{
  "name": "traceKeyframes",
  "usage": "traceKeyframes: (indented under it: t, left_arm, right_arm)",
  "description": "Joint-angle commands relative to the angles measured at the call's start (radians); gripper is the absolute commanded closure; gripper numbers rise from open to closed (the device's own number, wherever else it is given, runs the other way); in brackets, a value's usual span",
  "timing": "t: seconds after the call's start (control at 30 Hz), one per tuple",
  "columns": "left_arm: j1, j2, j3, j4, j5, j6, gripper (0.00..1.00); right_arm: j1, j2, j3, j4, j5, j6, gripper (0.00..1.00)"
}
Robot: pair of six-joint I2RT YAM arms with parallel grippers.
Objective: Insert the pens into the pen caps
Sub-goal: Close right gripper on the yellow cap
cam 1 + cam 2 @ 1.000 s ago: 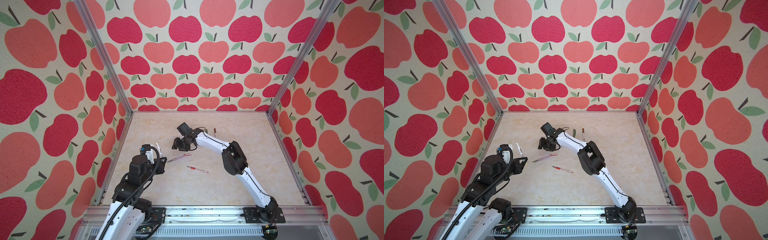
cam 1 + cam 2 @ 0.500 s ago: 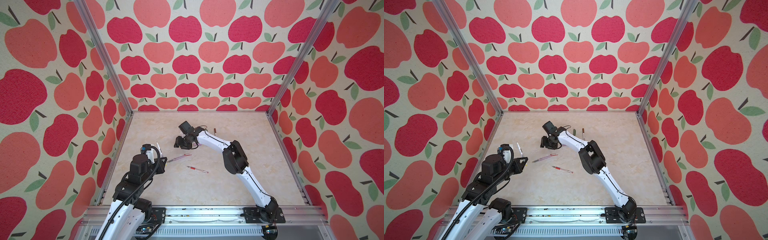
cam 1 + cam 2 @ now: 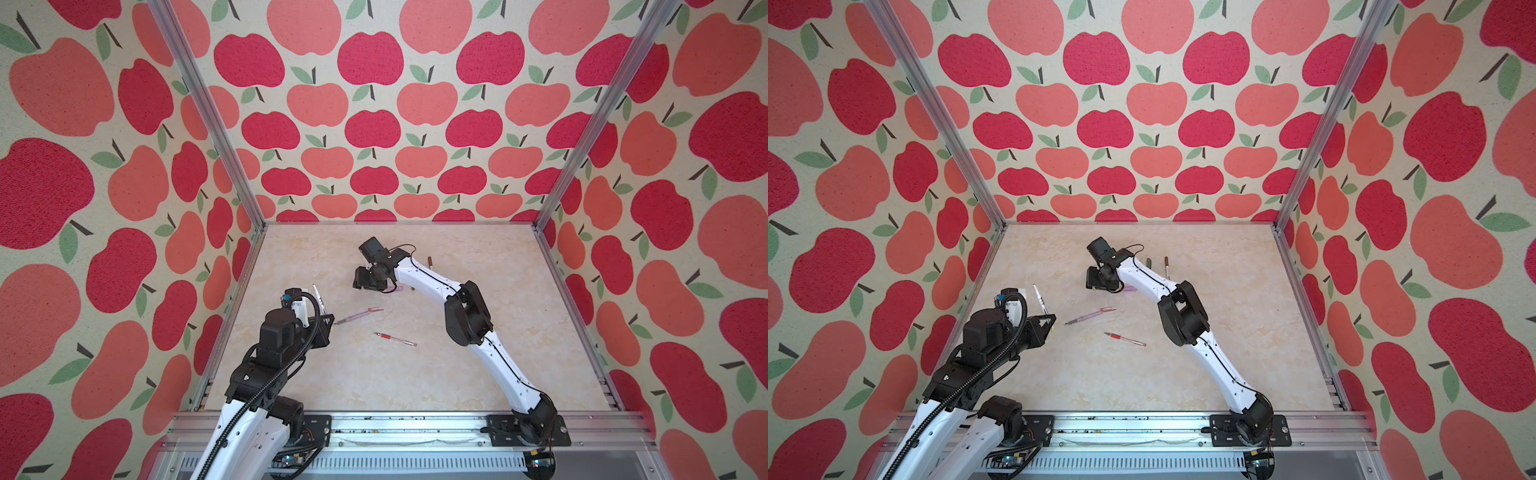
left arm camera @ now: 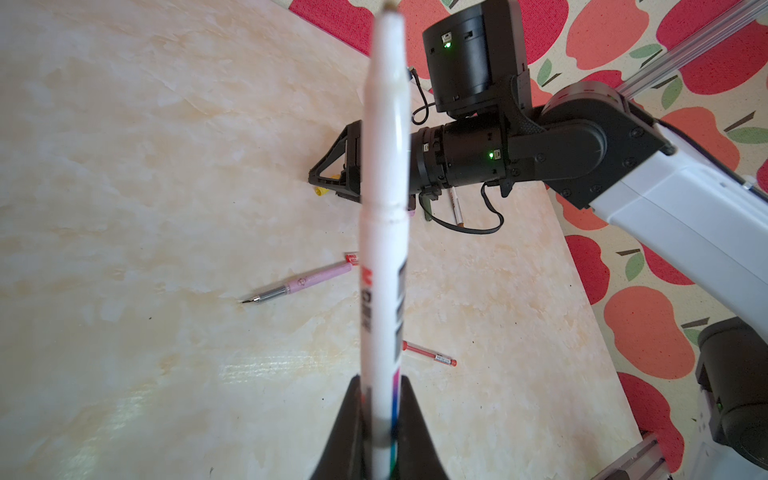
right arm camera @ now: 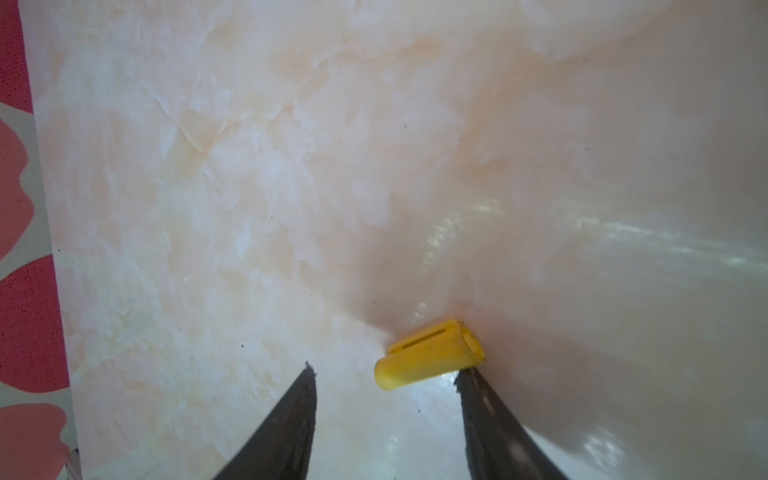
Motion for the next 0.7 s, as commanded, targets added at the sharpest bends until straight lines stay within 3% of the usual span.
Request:
traceKeyframes:
  t: [0.0, 0.27, 0.47, 0.67]
  left_arm:
    - [0.005, -0.017, 0.023, 0.016, 0.006, 0.014, 1.00]
    - [0.008, -0.040, 0.020, 0.011, 0.003, 0.012, 1.00]
    - [0.010, -0.056, 0.018, 0.010, 0.007, 0.010, 1.00]
    - [0.012, -0.072, 0.019, -0.006, 0.000, 0.020, 1.00]
  right_arm:
    - [-0.012, 0.118, 0.017, -0.175, 0.114, -0.053, 0.43]
    - [-0.011, 0.193, 0.181, -0.360, 0.202, -0.166, 0.52]
    - [-0.011, 0.198, 0.187, -0.411, 0.263, -0.228, 0.54]
    - [-0.012, 0.198, 0.187, -0.405, 0.246, -0.250, 0.55]
